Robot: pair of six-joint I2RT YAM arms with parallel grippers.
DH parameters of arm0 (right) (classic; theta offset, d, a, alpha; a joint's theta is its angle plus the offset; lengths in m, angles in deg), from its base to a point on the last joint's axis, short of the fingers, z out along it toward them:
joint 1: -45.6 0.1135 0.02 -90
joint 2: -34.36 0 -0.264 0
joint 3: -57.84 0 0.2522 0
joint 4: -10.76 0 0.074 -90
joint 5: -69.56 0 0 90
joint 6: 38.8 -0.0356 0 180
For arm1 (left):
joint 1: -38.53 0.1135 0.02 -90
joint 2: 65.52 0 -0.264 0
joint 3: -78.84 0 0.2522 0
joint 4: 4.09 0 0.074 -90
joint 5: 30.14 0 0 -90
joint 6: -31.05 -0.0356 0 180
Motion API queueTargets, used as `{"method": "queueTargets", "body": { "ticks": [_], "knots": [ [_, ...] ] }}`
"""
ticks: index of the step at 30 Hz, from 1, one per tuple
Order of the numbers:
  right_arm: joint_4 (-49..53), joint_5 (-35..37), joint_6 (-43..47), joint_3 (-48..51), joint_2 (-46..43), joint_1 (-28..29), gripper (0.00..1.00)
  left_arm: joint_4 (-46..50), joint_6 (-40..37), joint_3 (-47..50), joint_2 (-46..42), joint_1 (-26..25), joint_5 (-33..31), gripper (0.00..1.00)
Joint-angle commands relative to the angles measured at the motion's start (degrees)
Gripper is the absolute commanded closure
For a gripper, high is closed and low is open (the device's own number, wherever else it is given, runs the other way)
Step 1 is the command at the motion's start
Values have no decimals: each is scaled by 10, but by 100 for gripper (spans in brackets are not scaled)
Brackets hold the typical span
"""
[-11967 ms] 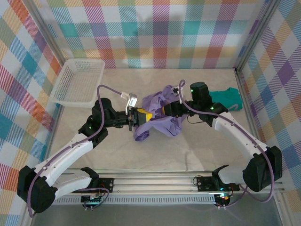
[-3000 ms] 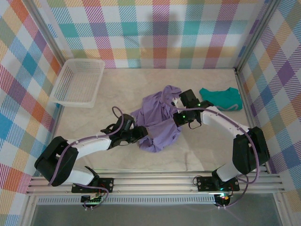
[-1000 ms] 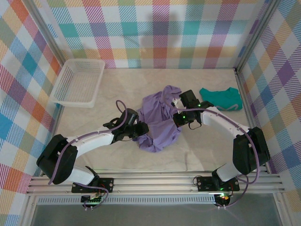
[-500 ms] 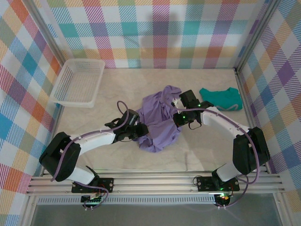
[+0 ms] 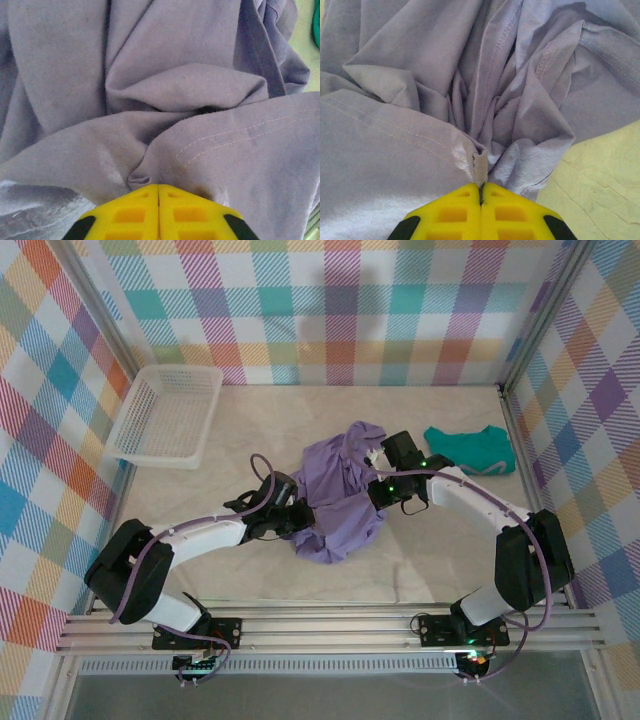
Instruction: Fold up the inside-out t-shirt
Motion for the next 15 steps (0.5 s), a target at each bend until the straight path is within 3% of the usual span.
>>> {"method": "queueTargets", "body": {
  "ticks": [1,9,15],
  "knots": [
    [-3,-4,-2,0,-11,-2,100,-15,1,-4,2,-7,6,100],
    [-12,11,-4,8,-48,-2,100,21,-9,17,-71,-3,-84,100],
    [-53,-40,-12,30,-64,-2,100,12,-14,14,-54,-3,-71,100]
  ]
}}
